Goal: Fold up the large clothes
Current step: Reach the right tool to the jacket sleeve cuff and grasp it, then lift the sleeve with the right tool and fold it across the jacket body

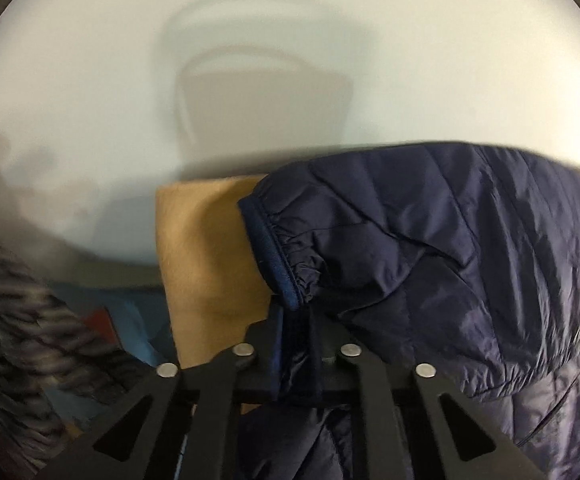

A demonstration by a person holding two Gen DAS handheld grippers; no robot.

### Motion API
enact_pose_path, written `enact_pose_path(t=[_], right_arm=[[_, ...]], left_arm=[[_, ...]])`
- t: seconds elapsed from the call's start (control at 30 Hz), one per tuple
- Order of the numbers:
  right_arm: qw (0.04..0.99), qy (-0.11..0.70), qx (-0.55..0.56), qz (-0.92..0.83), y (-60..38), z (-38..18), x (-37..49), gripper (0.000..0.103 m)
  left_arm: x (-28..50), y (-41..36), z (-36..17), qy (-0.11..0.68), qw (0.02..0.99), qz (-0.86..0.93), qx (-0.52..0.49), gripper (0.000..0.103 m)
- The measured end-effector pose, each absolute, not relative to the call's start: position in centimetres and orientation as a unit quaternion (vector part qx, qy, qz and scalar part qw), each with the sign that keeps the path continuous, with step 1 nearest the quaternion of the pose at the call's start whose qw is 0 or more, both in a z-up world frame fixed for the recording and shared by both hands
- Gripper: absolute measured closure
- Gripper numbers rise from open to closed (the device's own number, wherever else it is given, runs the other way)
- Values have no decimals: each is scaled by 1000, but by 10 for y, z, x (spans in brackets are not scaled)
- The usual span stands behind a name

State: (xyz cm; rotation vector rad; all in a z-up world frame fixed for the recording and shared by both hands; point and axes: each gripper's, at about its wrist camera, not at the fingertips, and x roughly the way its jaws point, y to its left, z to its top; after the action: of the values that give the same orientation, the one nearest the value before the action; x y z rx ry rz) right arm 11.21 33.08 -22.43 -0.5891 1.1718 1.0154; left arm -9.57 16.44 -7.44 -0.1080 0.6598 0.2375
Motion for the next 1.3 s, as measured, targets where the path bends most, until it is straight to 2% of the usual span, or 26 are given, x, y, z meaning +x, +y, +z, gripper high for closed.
enact_pose_path(t=[0.33, 0.67, 0.87, 1.03, 1.17, 1.3], right_arm=[[741, 516, -96, 420, 260, -168, 154, 96], [797, 496, 14, 345, 163, -118, 202, 96], [819, 485, 61, 300, 109, -97, 230, 96], [834, 476, 90, 266, 62, -89, 253, 96], [842, 473, 96, 241, 25, -93, 266, 96], [845, 476, 109, 217, -13, -107, 284, 96]], left_arm=[[-64, 148, -54, 311, 944, 102, -36, 3], [10, 100, -26, 308, 950, 51, -28, 3], [80, 67, -4, 347, 936, -13, -52, 3], [119, 34, 21, 299, 953, -20, -38, 3], [139, 15, 14, 297, 953, -45, -35, 3], [154, 10, -16, 349, 935, -61, -22, 3]])
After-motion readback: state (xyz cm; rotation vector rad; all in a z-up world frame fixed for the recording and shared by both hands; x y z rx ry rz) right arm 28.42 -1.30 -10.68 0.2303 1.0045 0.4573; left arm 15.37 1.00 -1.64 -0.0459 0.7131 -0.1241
